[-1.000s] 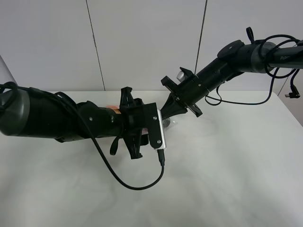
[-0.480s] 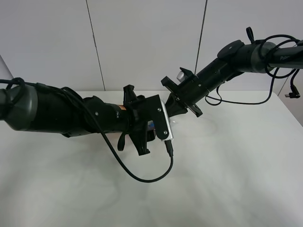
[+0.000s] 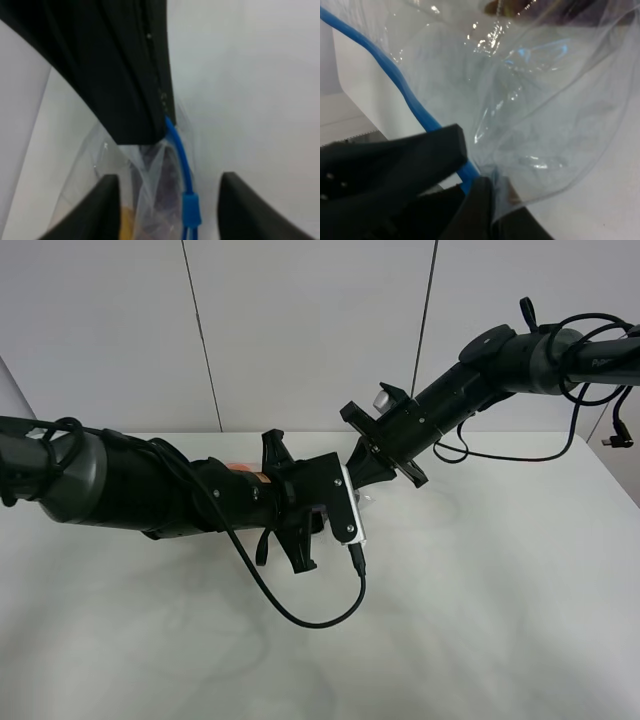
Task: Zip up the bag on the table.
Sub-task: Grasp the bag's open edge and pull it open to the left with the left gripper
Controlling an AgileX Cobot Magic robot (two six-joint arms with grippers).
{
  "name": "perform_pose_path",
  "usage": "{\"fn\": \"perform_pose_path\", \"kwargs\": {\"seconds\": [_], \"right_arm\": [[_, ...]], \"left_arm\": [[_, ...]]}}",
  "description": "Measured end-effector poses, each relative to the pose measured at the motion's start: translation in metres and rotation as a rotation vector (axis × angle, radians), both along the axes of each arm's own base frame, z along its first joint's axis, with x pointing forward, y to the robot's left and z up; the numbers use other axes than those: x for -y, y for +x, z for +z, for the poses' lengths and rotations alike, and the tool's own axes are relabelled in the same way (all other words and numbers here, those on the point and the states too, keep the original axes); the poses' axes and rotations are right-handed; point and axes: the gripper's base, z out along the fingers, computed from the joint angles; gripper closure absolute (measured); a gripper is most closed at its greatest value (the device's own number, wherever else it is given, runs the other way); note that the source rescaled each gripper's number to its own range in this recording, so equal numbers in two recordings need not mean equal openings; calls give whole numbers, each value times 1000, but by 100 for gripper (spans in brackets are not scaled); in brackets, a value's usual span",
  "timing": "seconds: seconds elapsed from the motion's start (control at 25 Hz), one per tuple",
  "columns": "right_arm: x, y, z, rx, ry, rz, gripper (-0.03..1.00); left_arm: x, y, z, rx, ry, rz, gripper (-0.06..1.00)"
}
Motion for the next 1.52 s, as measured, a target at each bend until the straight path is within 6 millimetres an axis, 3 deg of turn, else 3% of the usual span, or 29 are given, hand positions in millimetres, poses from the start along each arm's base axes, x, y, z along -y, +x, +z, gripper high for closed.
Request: {"fn": "perform_pose_path", "kwargs": {"seconds": [0.32,0.64,1.52], "right_arm": [[0,0,0,0,0,0,97],[0,0,0,0,-1,0,97],[-1,2,0,10,7,-18,97]], "left_arm": [[0,0,0,-3,0,-2,64],[0,0,0,-5,1,-3,91],[-7,8,3,72,39,9,94]]}}
